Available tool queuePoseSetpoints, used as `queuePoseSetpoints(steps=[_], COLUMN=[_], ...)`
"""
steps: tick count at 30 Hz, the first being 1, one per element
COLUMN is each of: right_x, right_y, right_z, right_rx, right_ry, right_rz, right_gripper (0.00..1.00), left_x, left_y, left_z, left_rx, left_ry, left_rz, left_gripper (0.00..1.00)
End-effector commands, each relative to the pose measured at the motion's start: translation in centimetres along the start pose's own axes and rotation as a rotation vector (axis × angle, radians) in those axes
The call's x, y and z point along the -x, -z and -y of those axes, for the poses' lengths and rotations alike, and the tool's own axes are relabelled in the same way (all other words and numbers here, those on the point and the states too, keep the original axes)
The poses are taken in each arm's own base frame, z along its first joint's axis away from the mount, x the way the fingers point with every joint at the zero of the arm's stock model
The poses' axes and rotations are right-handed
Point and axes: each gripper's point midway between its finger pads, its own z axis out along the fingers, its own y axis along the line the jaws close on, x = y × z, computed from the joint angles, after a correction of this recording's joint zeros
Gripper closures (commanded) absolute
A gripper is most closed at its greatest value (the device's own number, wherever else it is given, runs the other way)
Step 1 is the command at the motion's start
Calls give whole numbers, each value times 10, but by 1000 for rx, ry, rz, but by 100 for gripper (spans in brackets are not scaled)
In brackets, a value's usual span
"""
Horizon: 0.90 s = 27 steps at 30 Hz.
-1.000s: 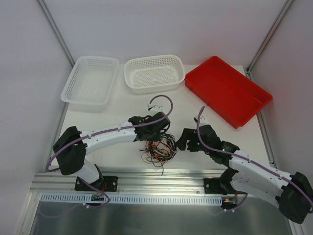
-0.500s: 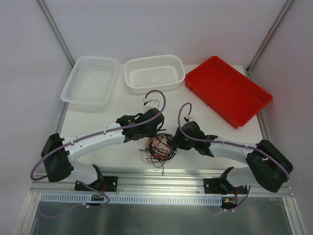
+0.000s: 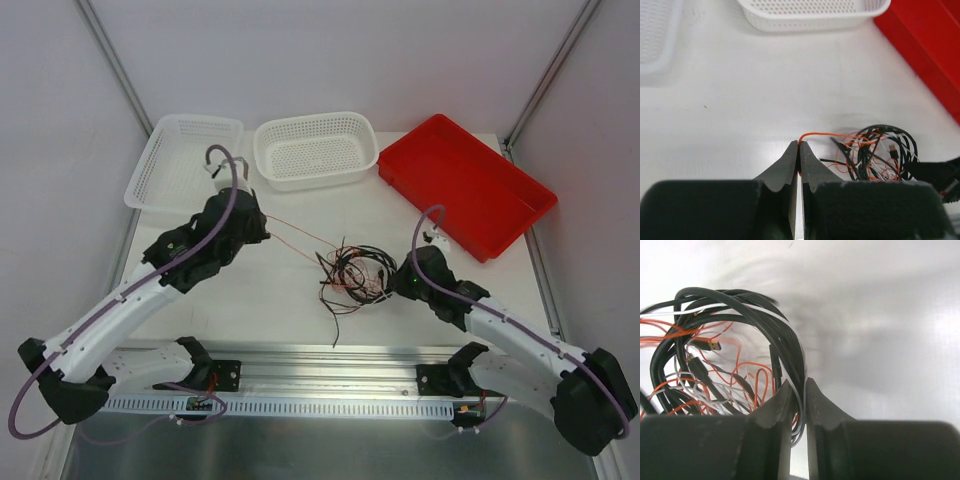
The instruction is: Untangle the cables
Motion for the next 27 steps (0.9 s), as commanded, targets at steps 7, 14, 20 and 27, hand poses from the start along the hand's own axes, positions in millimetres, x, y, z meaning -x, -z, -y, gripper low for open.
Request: queuePoseSetpoints(steps=[7, 14, 20, 27], right_x=[20, 26, 36, 51], right_y=[31, 42, 54, 67], right_z=[83, 99, 107, 111], right_rx=[-246, -280, -286, -305], right_ry=[-34, -52, -79, -82], right_rz=[62, 54, 59, 86], right_gripper=[99, 99, 99, 99], left_x=[95, 96, 105, 136], left_y=[70, 92, 131, 178], left_z=[-68, -107, -155, -177], left_rx=[117, 272, 487, 607], left_ry=[71, 57, 66, 65], left_rz=[271, 267, 308, 424], left_gripper=[100, 100, 100, 100])
